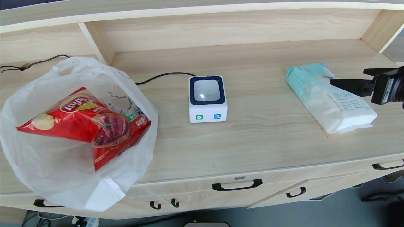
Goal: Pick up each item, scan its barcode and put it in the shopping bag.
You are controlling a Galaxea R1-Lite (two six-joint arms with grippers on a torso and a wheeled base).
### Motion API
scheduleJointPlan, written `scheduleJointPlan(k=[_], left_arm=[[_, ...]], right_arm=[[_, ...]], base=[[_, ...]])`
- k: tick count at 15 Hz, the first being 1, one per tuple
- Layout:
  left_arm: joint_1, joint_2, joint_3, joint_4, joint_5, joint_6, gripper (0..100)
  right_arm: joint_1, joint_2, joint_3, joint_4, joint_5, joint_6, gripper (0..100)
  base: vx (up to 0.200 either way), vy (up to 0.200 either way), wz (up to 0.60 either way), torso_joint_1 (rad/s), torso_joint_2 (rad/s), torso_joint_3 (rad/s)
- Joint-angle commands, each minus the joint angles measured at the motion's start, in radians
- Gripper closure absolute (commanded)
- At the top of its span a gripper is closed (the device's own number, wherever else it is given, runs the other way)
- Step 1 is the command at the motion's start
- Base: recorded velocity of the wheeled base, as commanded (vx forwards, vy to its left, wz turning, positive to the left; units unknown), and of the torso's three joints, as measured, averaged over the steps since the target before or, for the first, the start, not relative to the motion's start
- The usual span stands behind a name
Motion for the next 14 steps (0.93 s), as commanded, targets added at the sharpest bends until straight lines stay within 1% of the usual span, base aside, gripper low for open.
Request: scheduleJointPlan(k=[1,3,5,7,9,12,14], left_arm=[[-0.001,0.002,0.0,0.0,0.0,0.001,0],[-0.001,0.002,0.0,0.0,0.0,0.001,0],[-0.001,0.002,0.0,0.0,0.0,0.001,0],[-0.001,0.002,0.0,0.0,0.0,0.001,0],[-0.001,0.002,0.0,0.0,0.0,0.001,0],[-0.001,0.002,0.0,0.0,0.0,0.001,0],[-0.001,0.002,0.0,0.0,0.0,0.001,0]], right_arm=[[-0.048,0.074,-0.02,-0.001,-0.002,-0.019,0],[-0.12,0.108,-0.027,0.007,-0.006,-0.078,0],[-0.143,0.132,-0.046,0.006,-0.001,-0.088,0],[-0.135,0.143,-0.076,0.001,0.022,-0.093,0],[-0.109,0.145,-0.096,0.007,0.025,-0.09,0],[-0.066,0.152,-0.142,0.07,0.025,-0.018,0],[-0.064,0.166,-0.154,0.091,0.025,-0.016,0]], base=[[0.0,0.0,0.0,0.0,0.0,0.0],[0.0,0.0,0.0,0.0,0.0,0.0],[0.0,0.0,0.0,0.0,0.0,0.0],[0.0,0.0,0.0,0.0,0.0,0.0],[0.0,0.0,0.0,0.0,0.0,0.0],[0.0,0.0,0.0,0.0,0.0,0.0],[0.0,0.0,0.0,0.0,0.0,0.0]])
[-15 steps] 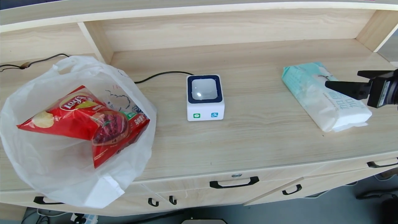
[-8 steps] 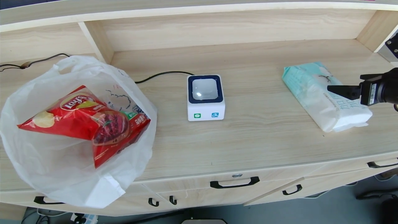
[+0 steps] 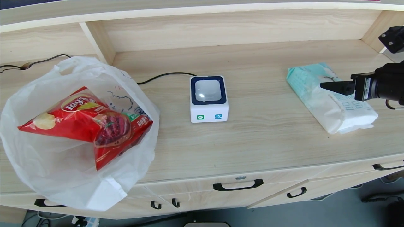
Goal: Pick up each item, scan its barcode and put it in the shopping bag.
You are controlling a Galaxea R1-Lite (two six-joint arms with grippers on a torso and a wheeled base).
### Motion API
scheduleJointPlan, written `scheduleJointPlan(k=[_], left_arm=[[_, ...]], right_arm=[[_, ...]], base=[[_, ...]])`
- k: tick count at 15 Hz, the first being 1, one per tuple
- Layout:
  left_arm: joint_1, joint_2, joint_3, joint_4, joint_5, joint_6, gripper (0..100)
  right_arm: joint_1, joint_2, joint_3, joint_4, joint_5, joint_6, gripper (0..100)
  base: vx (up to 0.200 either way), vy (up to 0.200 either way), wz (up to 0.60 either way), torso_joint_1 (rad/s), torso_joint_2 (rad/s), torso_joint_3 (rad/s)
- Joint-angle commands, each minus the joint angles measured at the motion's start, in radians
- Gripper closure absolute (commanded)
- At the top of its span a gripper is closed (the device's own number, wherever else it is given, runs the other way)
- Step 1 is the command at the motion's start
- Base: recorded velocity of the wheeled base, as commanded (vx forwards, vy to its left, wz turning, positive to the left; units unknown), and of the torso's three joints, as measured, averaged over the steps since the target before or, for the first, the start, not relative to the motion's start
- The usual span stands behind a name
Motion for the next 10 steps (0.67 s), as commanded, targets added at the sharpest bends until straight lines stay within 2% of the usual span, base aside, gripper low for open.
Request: scheduleJointPlan(k=[1,10], left_arm=[[0.001,0.002,0.0,0.0,0.0,0.0,0],[0.001,0.002,0.0,0.0,0.0,-0.002,0]], right_arm=[[0.003,0.022,-0.011,0.001,0.0,0.009,0],[-0.008,0.061,-0.012,0.001,-0.005,0.023,0]], base=[[0.0,0.0,0.0,0.0,0.0,0.0],[0.0,0.0,0.0,0.0,0.0,0.0]])
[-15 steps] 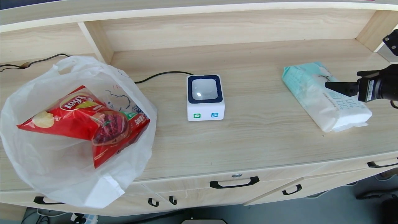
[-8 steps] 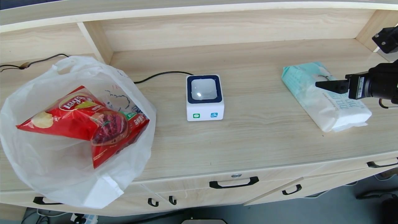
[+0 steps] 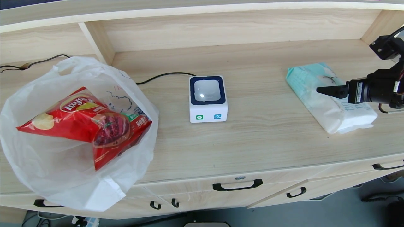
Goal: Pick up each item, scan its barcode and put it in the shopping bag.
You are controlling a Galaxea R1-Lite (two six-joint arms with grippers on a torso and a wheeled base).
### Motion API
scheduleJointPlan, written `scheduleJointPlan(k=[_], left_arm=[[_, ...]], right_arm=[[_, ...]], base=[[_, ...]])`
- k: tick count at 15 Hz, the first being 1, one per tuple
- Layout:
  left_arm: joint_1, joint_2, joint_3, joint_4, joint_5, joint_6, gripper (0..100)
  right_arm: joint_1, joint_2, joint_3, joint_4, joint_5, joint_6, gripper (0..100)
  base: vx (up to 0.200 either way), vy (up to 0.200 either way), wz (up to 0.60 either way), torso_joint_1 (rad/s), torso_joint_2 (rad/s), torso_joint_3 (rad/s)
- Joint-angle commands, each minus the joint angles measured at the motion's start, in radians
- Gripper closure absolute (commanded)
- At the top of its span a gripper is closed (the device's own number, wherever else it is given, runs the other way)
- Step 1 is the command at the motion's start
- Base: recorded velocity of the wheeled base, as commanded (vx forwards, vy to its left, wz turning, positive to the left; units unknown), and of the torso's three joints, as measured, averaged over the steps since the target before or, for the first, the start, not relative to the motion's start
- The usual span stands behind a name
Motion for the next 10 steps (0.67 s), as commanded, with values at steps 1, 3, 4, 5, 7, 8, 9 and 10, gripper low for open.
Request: scheduleJointPlan(k=[1,3,4,5,7,8,9,10], left_arm=[[0.0,0.002,0.0,0.0,0.0,0.0,0],[0.0,0.002,0.0,0.0,0.0,0.0,0],[0.0,0.002,0.0,0.0,0.0,0.0,0],[0.0,0.002,0.0,0.0,0.0,0.0,0],[0.0,0.002,0.0,0.0,0.0,-0.002,0],[0.0,0.002,0.0,0.0,0.0,-0.002,0],[0.0,0.002,0.0,0.0,0.0,-0.002,0],[0.0,0.002,0.0,0.0,0.0,0.0,0]], right_arm=[[0.001,0.007,-0.001,0.001,0.001,-0.001,0],[0.001,0.016,0.001,0.001,0.001,-0.001,0],[0.001,0.019,-0.001,0.001,0.001,-0.001,0],[0.001,0.022,-0.001,0.002,0.001,-0.001,0],[0.004,0.028,0.001,0.03,0.001,-0.005,0],[0.006,0.032,0.001,0.038,0.001,-0.007,0],[0.006,0.041,0.002,0.038,0.001,-0.011,0],[0.006,0.055,0.004,0.038,0.001,-0.013,0]], base=[[0.0,0.0,0.0,0.0,0.0,0.0],[0.0,0.0,0.0,0.0,0.0,0.0],[0.0,0.0,0.0,0.0,0.0,0.0],[0.0,0.0,0.0,0.0,0.0,0.0],[0.0,0.0,0.0,0.0,0.0,0.0],[0.0,0.0,0.0,0.0,0.0,0.0],[0.0,0.0,0.0,0.0,0.0,0.0],[0.0,0.0,0.0,0.0,0.0,0.0]])
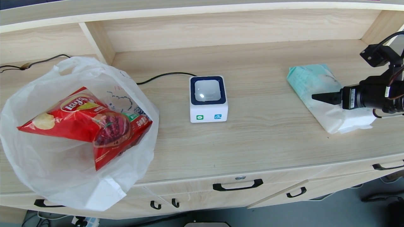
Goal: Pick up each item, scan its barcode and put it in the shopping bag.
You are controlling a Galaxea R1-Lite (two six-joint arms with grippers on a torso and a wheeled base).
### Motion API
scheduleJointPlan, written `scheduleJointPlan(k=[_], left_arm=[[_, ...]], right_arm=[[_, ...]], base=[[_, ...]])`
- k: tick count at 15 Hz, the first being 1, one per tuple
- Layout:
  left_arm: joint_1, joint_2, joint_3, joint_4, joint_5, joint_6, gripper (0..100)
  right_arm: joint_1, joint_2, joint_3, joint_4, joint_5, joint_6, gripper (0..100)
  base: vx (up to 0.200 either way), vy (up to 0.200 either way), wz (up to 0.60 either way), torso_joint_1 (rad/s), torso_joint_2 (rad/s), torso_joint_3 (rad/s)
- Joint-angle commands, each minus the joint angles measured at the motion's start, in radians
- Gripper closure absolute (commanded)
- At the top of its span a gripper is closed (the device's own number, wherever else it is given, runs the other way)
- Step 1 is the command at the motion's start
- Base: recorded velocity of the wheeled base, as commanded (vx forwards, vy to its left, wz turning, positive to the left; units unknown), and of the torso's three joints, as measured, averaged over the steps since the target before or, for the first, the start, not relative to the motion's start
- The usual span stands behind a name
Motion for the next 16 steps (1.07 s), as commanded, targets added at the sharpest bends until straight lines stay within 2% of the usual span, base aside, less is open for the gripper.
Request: scheduleJointPlan(k=[1,4,5,11,16], left_arm=[[0.0,0.002,0.0,-0.001,0.0,-0.001,0],[0.0,0.002,0.0,-0.001,0.0,-0.001,0],[0.0,0.002,0.0,-0.001,0.0,-0.001,0],[0.0,0.002,0.0,-0.001,0.0,0.001,0],[0.0,0.002,0.0,-0.001,0.0,0.001,0]], right_arm=[[-0.001,0.028,0.002,0.002,0.0,-0.001,0],[0.0,0.057,-0.004,-0.008,-0.003,-0.004,0],[0.0,0.061,-0.007,-0.008,-0.003,-0.004,100],[0.002,0.042,-0.026,-0.014,-0.002,0.009,100],[0.014,-0.001,0.008,-0.011,-0.003,-0.001,100]], base=[[0.0,0.0,0.0,0.0,0.0,0.0],[0.0,0.0,0.0,0.0,0.0,0.0],[0.0,0.0,0.0,0.0,0.0,0.0],[0.0,0.0,0.0,0.0,0.0,0.0],[0.0,0.0,0.0,0.0,0.0,0.0]])
